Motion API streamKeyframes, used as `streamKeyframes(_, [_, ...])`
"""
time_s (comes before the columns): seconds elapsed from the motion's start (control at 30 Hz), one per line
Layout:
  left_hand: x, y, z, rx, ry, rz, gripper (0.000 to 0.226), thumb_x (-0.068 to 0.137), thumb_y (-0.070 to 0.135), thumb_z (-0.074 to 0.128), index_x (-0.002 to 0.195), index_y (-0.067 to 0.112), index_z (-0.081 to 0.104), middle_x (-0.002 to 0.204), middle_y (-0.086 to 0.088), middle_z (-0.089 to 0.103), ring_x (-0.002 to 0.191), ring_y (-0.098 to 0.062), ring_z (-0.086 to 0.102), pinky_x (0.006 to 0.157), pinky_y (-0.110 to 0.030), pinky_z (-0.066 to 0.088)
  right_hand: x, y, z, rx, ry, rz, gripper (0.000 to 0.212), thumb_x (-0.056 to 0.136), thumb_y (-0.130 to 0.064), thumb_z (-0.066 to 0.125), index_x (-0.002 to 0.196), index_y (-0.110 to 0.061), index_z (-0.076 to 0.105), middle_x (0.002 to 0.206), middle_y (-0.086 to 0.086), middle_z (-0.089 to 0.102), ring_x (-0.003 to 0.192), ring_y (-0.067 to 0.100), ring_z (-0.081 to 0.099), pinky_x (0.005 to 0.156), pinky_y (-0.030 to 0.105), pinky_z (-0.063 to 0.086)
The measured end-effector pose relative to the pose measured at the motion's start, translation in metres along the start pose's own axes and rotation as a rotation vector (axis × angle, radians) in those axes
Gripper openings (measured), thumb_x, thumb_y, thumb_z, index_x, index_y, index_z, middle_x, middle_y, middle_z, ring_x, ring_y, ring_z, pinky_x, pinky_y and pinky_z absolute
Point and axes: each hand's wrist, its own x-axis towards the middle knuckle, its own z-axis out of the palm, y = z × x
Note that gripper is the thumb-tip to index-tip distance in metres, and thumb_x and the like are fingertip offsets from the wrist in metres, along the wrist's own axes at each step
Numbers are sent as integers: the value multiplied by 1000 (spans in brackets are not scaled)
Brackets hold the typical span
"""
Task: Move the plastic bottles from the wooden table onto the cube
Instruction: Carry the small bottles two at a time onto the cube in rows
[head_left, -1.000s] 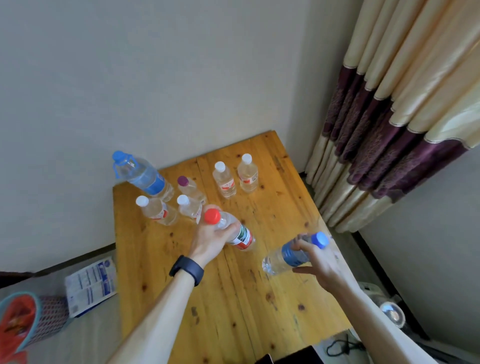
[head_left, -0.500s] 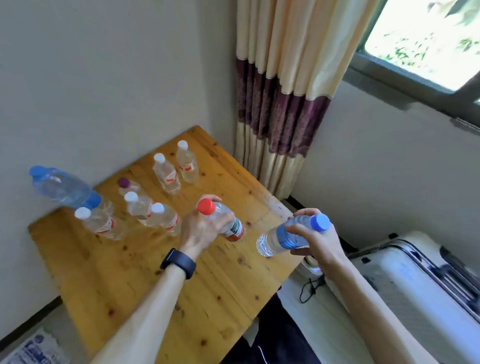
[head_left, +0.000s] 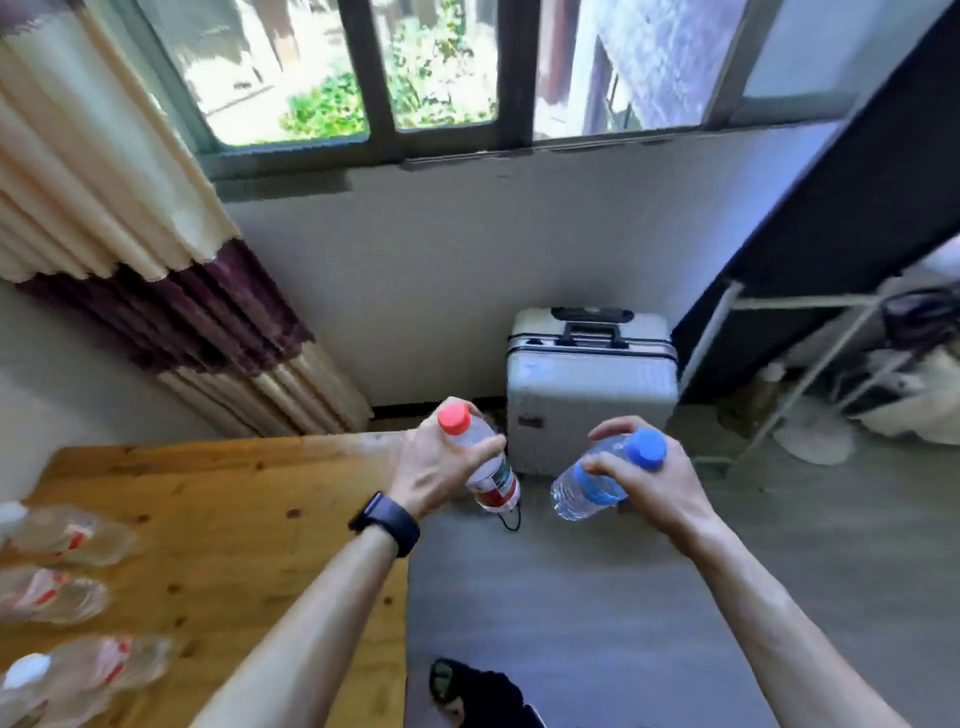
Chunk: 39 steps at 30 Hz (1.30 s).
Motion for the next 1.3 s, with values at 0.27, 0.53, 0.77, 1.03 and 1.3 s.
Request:
streamKeyframes(0.27, [-49, 193, 200, 9, -409, 368, 40, 69, 59, 73, 93, 29, 64, 86, 9, 73, 83, -11, 70, 81, -39, 59, -118, 74, -221, 182, 521, 103, 30, 55, -37, 80, 83, -30, 71, 77, -16, 68, 76, 13, 62, 68, 35, 54])
streamKeyframes(0.53, [-171, 382, 392, 73, -771, 707, 22, 71, 51, 75, 86, 36, 69, 84, 19, 72, 82, 0, 67, 64, -19, 50, -278, 133, -393, 221, 1068, 206, 22, 69, -26, 88, 80, -31, 70, 70, -26, 65, 66, 1, 60, 71, 34, 55])
streamKeyframes(0.77, [-286, 482, 510, 117, -985, 919, 29, 66, 52, 68, 82, 29, 69, 84, 12, 73, 85, -12, 68, 75, -33, 58, -386, 172, -485, 287, 1390, 311, 24, 65, -36, 87, 83, -35, 71, 81, -21, 68, 83, 11, 67, 84, 50, 60])
streamKeyframes(1.03, [-365, 561, 645, 152, -1136, 1033, 30, 67, 54, 71, 83, 29, 68, 81, 13, 71, 81, -8, 66, 67, -26, 53, -441, 225, -603, 359, 1549, 367, 27, 61, -40, 85, 84, -33, 71, 81, -13, 69, 81, 13, 68, 80, 52, 61])
streamKeyframes(1.3, [-410, 685, 781, 153, -1141, 1116, 29, 68, 52, 73, 83, 28, 67, 84, 12, 71, 85, -12, 68, 74, -32, 57, -473, 270, -763, 417, 1635, 414, 34, 55, -43, 83, 86, -34, 72, 89, 3, 71, 80, 18, 67, 70, 58, 61])
